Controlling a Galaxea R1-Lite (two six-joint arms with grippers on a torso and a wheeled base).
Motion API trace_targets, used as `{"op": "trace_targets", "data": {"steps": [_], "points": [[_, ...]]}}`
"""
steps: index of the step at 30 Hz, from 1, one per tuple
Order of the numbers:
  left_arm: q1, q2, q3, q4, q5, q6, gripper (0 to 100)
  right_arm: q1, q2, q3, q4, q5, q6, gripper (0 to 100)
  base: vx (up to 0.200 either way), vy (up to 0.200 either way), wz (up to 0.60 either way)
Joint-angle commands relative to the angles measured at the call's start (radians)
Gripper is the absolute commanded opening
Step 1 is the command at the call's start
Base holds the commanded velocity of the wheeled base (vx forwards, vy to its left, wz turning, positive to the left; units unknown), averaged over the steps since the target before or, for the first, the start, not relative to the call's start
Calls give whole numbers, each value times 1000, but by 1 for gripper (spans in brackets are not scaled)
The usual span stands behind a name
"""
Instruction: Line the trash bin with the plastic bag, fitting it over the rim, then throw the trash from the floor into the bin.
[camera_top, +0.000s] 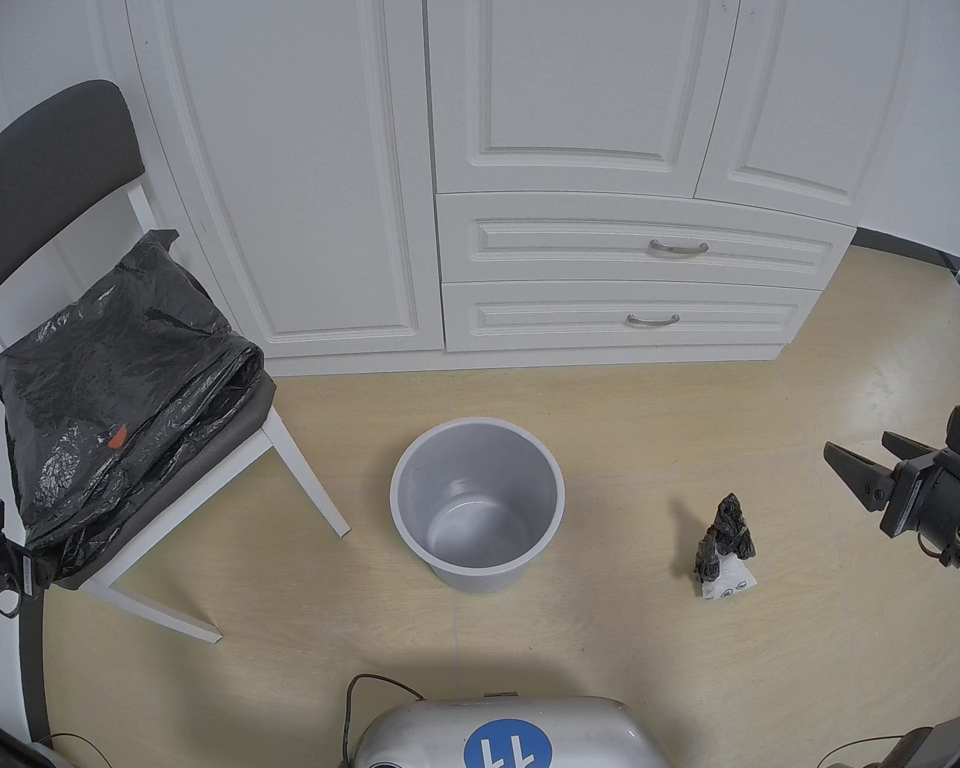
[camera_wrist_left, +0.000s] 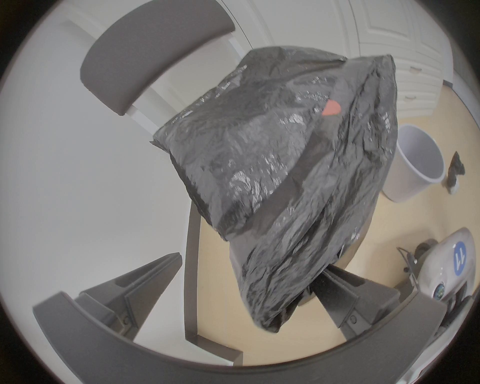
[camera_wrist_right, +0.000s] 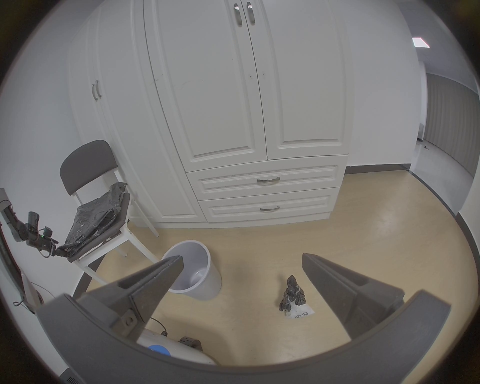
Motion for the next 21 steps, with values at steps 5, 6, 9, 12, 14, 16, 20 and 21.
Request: {"op": "trace_targets", "data": {"steps": [5, 6, 9, 12, 14, 16, 20, 21], "points": [[-74, 16, 3, -128, 2, -128, 100, -1, -14, -3, -1, 0, 1, 100, 0, 0, 0], [-74, 18, 3, -131, 2, -127, 100, -1, -14, -3, -1, 0, 1, 100, 0, 0, 0], [-74, 42, 10, -146, 6, -119, 100, -1, -16, -3, -1, 0, -1, 100, 0, 0, 0], [-74, 61, 12, -148, 6, -119, 100, -1, -19, -3, -1, 0, -1, 100, 0, 0, 0], [-70, 88, 10, -149, 4, -119, 100, -1, -19, -3, -1, 0, -1, 100, 0, 0, 0], [-63, 101, 6, -151, 2, -120, 100, -1, -19, -3, -1, 0, -1, 100, 0, 0, 0], [-30, 105, 1, -155, -11, -122, 100, -1, -19, -3, -1, 0, -1, 100, 0, 0, 0], [-14, 105, -1, -166, -39, -122, 100, -1, -20, -3, -1, 0, -1, 100, 0, 0, 0]]}}
